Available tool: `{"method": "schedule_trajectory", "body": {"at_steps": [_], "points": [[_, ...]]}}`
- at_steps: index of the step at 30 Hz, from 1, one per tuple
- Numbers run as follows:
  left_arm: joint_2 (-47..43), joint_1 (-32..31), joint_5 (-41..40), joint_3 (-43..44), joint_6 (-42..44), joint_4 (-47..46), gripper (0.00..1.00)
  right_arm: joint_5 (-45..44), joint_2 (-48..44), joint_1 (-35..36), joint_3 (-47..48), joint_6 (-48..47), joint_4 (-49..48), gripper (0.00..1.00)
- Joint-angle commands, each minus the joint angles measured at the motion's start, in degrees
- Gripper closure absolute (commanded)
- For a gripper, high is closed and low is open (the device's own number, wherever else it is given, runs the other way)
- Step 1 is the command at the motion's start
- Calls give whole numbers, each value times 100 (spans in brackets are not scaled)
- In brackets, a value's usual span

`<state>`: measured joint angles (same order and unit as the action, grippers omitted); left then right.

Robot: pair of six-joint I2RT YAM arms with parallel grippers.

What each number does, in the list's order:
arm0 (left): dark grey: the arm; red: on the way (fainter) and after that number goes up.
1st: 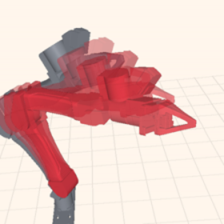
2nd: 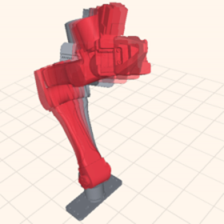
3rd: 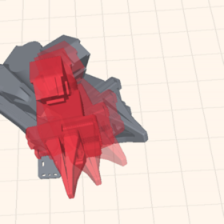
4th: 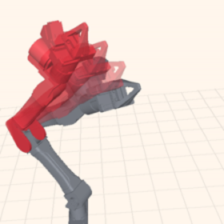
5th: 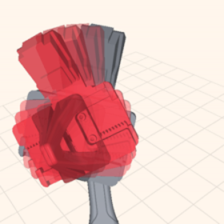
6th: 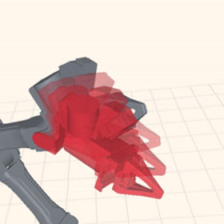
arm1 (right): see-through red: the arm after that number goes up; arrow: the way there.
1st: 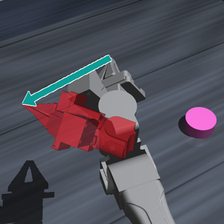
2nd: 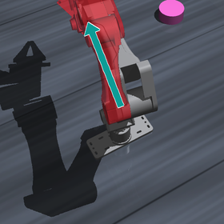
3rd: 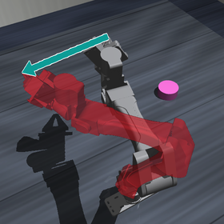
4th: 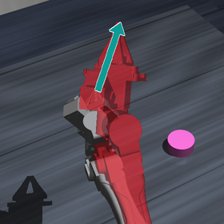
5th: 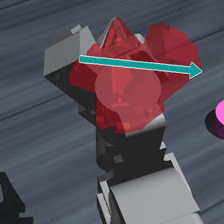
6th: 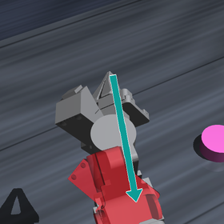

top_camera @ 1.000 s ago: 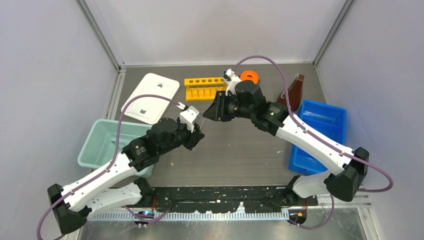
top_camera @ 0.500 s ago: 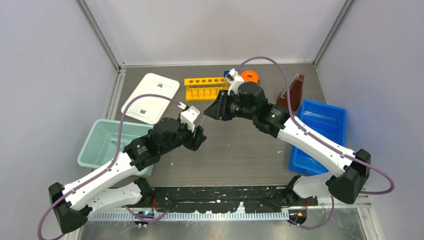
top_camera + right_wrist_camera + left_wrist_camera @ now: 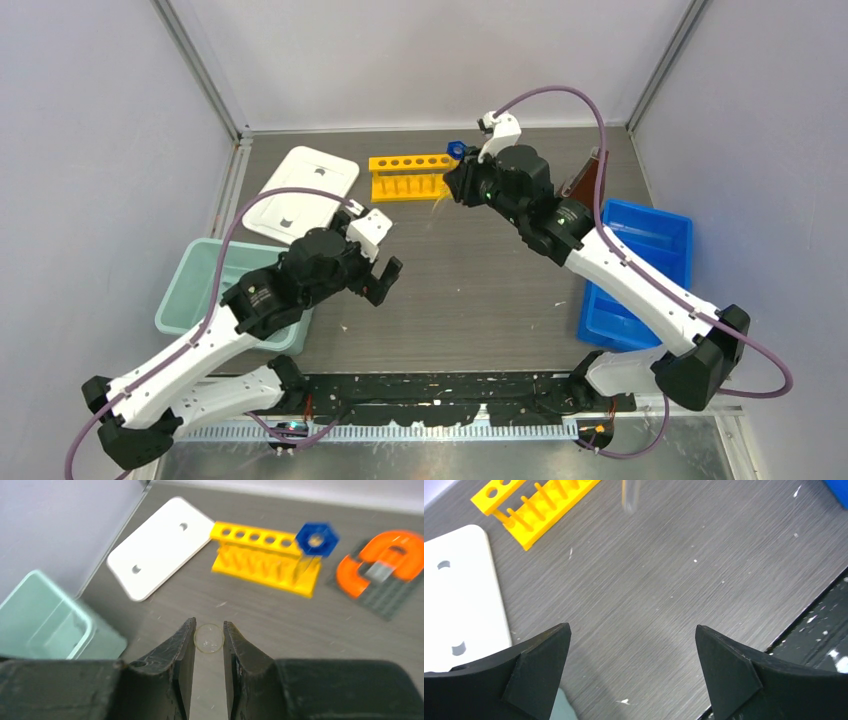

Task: Organize the chemistry lab equipment

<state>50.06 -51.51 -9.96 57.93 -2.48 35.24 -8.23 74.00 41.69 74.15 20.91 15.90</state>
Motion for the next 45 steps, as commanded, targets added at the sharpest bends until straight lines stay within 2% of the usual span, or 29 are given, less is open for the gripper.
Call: {"method": "schedule_trajectory", "body": {"at_steps": [1,6,16,28,45], "points": [[-429,9,-277,-283,516,210,0,-966,286,-76,611,-1142,-761,77],[-769,8,-259,-783,494,-120,0,-1206,971,-256,1058,-1863,-1227,77],[-674,9,-94,-732,364,-86,0,-1080,2153,-548,1972,-2930,-2236,76],[-866,9,-15,-801,353,-103,0,-757,3375,-886,3208,-2948,-1875,76],[-849,9,-26,-818,361,-86,0,-435,3868,-1051,3511,-2588,-1426,76]]}}
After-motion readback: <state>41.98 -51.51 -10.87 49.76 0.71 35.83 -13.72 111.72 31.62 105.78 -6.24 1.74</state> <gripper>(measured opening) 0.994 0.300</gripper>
